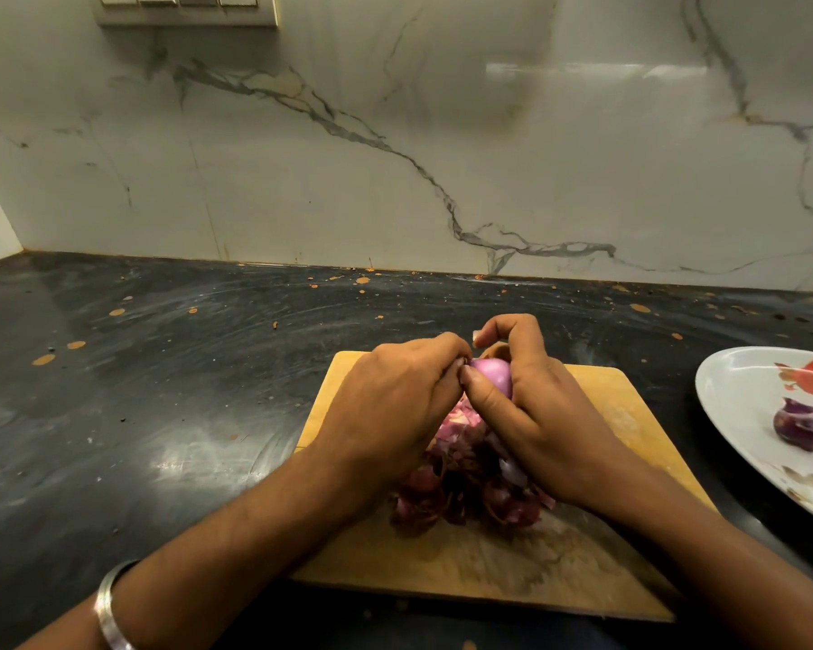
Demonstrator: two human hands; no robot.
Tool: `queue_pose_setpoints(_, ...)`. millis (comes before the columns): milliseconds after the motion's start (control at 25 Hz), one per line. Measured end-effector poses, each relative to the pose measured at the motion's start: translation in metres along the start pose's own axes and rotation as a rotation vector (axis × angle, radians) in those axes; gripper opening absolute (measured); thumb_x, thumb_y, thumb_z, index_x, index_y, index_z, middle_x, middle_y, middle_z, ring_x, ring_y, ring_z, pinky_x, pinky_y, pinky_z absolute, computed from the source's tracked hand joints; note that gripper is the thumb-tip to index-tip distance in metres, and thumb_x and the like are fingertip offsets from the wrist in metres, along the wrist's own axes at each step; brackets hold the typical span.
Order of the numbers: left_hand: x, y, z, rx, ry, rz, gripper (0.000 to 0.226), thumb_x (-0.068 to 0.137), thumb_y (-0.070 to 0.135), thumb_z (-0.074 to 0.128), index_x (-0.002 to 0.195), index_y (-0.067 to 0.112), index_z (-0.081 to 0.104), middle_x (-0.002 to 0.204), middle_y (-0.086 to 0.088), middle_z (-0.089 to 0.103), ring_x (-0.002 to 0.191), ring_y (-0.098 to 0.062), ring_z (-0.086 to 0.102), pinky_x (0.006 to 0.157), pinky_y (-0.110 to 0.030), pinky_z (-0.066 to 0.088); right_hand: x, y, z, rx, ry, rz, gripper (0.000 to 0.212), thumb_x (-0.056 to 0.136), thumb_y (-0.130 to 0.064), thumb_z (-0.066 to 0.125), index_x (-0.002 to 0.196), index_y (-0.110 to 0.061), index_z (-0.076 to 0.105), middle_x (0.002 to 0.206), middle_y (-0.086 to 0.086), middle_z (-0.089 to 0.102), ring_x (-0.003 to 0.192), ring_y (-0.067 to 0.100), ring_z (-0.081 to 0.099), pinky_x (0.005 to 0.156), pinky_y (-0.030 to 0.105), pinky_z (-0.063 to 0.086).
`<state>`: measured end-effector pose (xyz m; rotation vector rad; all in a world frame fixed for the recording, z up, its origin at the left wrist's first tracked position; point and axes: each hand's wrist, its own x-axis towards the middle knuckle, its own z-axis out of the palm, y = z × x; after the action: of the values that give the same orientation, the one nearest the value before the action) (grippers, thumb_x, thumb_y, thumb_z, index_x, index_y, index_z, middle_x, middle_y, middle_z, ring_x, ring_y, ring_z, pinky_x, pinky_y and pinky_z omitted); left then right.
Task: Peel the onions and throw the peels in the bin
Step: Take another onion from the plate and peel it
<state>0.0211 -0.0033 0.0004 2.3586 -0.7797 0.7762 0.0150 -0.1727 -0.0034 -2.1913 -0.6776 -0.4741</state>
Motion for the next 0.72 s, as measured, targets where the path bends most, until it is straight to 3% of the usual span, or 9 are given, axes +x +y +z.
queue_pose_setpoints(120,-0.003,0.002,0.004,-0.287,0.058,-0.151,0.019,0.100,0.020,0.050,0.096,0.018,0.068,0.070,0.008,0.064,0.061,-0.008,0.058,0.058,-0.029,0.046,0.000,-0.001,0.000,0.004,-0.001,-0.035,0.023,0.096,-0.043,0.045,0.108,-0.028,0.033,0.081,-0.008,0.057,0.068,0.010,0.056,0.060,0.036,0.045)
queue_pose_setpoints(320,-0.005,0.002,0.007,-0.459,0.063,-0.257,0.018,0.100,0.012,0.053,0.090,0.015,0.068,0.063,0.008,0.064,0.056,-0.002,0.061,0.055,-0.016,0.046,-0.002,0.000,0.003,0.040,-0.016,-0.056,0.026,0.095,-0.048,0.043,0.107,-0.028,0.030,0.089,-0.003,0.056,0.072,0.019,0.061,0.062,0.050,0.049)
queue_pose_setpoints(560,-0.005,0.000,0.010,-0.592,0.030,-0.384,0.019,0.100,0.012,0.053,0.093,0.017,0.070,0.070,0.003,0.069,0.058,-0.009,0.065,0.058,-0.031,0.057,-0.003,0.000,0.006,-0.011,0.008,-0.113,0.024,0.095,-0.049,0.042,0.104,-0.034,0.026,0.089,-0.010,0.053,0.070,0.017,0.059,0.061,0.049,0.050)
queue_pose_setpoints(720,-0.004,0.001,0.013,-0.859,-0.023,-0.496,0.024,0.103,0.012,0.048,0.096,0.011,0.071,0.076,0.000,0.070,0.062,-0.007,0.062,0.058,-0.022,0.053,-0.002,-0.001,0.004,-0.023,0.033,-0.169,0.024,0.095,-0.050,0.042,0.103,-0.039,0.021,0.094,-0.007,0.051,0.072,0.015,0.057,0.059,0.044,0.050)
